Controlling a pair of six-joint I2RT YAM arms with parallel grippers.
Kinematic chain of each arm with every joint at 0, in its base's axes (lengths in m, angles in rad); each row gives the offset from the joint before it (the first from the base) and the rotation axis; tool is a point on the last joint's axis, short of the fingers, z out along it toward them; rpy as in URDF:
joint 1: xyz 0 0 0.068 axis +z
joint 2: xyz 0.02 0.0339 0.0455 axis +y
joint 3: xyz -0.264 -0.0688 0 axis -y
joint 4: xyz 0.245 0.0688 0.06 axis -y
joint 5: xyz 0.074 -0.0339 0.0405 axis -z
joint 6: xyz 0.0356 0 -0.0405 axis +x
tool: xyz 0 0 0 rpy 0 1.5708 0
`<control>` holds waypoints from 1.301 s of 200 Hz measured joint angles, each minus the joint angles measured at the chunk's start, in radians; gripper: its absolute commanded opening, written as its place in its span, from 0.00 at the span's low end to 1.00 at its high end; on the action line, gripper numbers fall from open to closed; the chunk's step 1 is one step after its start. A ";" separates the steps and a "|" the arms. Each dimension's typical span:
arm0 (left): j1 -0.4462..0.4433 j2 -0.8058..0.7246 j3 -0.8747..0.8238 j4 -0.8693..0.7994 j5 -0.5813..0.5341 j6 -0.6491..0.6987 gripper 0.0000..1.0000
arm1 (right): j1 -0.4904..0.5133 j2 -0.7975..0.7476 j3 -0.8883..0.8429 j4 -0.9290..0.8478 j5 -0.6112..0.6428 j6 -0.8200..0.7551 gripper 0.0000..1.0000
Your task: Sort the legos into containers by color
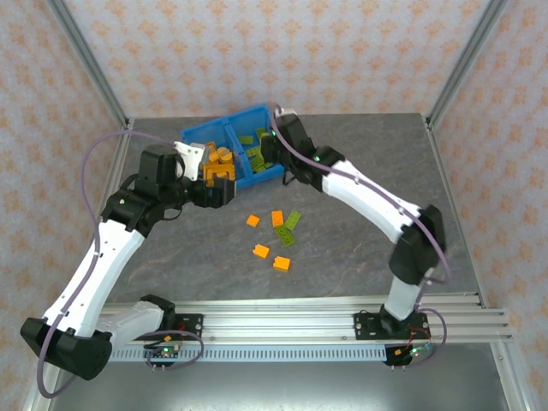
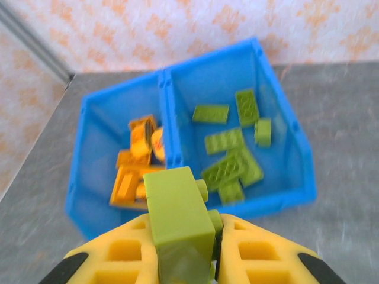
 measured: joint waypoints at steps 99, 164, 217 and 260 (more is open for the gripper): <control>-0.001 0.018 -0.014 0.000 -0.029 0.014 1.00 | -0.078 0.778 0.824 -0.157 0.166 -0.274 0.25; -0.001 0.018 -0.018 -0.002 -0.048 0.041 1.00 | -0.087 0.821 0.826 -0.208 0.210 -0.331 0.46; -0.009 0.023 -0.019 -0.008 -0.067 0.054 1.00 | -0.087 0.792 0.809 -0.249 0.163 -0.293 0.51; -0.026 0.025 -0.020 -0.008 -0.100 0.062 1.00 | -0.087 0.438 0.424 -0.201 0.107 -0.202 0.51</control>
